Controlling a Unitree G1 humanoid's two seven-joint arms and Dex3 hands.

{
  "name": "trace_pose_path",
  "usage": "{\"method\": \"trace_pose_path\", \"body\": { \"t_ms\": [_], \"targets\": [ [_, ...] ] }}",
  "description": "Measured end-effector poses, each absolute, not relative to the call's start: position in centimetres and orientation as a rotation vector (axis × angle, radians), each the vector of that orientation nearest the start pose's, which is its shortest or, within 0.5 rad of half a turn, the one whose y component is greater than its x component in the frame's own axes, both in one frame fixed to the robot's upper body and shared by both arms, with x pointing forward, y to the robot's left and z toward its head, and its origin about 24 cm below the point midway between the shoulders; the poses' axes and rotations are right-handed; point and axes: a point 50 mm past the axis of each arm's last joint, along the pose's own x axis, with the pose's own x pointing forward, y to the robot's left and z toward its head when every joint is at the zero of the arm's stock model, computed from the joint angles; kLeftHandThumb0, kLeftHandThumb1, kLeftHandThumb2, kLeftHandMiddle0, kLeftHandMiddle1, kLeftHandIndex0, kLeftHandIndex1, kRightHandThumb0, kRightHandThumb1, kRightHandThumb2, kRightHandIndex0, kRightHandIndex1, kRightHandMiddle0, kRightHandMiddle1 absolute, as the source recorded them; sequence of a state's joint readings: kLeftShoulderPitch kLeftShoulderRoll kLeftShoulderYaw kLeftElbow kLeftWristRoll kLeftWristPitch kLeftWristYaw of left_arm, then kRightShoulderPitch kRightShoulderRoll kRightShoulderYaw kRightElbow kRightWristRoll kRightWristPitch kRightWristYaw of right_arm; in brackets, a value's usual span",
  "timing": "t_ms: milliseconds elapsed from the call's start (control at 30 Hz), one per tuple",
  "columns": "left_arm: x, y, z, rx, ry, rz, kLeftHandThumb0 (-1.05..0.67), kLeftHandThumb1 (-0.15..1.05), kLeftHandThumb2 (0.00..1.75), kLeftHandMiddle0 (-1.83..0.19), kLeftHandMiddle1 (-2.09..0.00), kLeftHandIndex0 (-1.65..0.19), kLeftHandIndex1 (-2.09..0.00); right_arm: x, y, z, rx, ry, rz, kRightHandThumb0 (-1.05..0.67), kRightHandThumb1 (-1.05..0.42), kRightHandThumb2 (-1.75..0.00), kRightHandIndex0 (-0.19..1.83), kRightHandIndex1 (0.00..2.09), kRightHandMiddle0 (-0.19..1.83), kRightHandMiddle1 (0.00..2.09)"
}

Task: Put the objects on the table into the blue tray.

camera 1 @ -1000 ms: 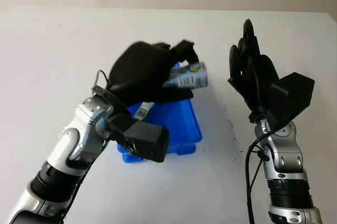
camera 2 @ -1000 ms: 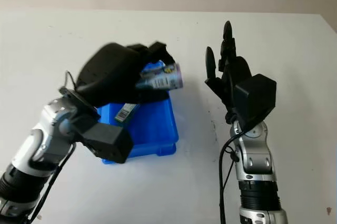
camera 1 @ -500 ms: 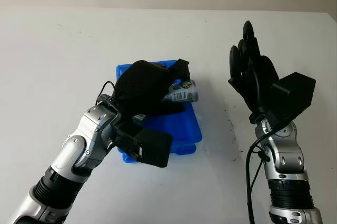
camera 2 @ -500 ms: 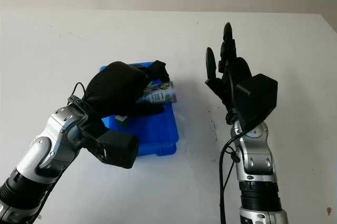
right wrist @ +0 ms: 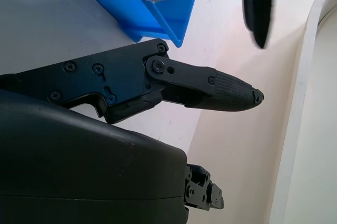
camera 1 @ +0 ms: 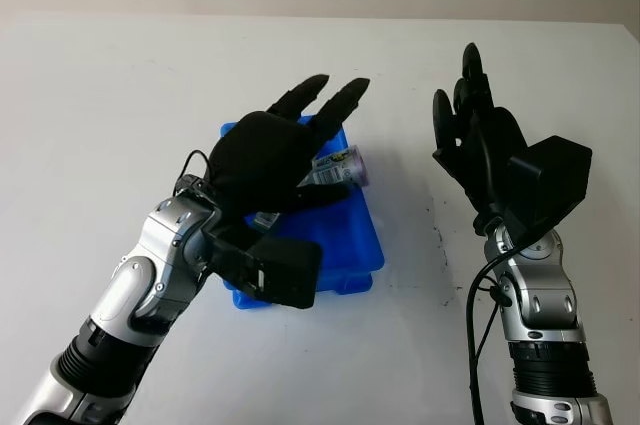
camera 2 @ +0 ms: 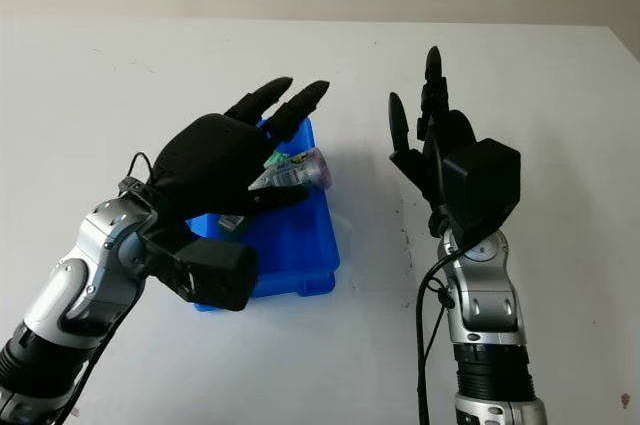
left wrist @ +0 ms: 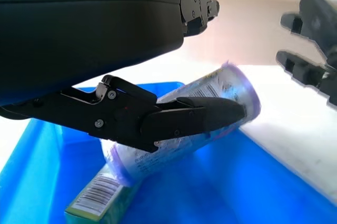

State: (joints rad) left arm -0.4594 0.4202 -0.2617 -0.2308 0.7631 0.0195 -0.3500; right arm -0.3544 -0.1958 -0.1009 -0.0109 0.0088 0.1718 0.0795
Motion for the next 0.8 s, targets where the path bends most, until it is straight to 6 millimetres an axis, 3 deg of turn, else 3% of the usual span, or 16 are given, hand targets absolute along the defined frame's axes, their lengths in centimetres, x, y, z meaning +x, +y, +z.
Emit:
{"method": "trace_pose_path", "body": {
  "t_ms": [200,400,600,800],
  "targets": [
    [29.4,12.9,21.0,0.945,-0.577,-0.286,-0.75,1.05,0.58,0.19,0.0,0.19,0.0,31.4,-18.1,13.3,-0.185,-0.191,0.034,-0.66,-1.05,-0.61,-0.19,0.0,-0.19,0.0],
    [30.3,16.6,22.8,0.561,-0.627,-0.153,-0.7,1.05,0.6,0.15,-0.05,0.14,-0.04,31.3,-18.0,13.3,-0.196,-0.192,0.03,-0.67,-1.05,-0.62,-0.19,0.0,-0.19,0.0],
    [31.2,20.0,21.9,0.197,-0.551,-0.06,-0.68,1.05,0.63,0.16,-0.03,0.17,-0.02,31.4,-17.9,13.3,-0.195,-0.191,0.044,-0.66,-1.05,-0.63,-0.19,0.0,-0.19,0.0],
    [31.6,21.9,20.6,0.025,-0.497,0.106,-0.68,1.05,0.69,0.18,-0.02,0.19,0.0,31.3,-17.8,13.3,-0.172,-0.196,0.052,-0.69,-1.05,-0.61,-0.19,0.0,-0.19,0.0]
  ]
}}
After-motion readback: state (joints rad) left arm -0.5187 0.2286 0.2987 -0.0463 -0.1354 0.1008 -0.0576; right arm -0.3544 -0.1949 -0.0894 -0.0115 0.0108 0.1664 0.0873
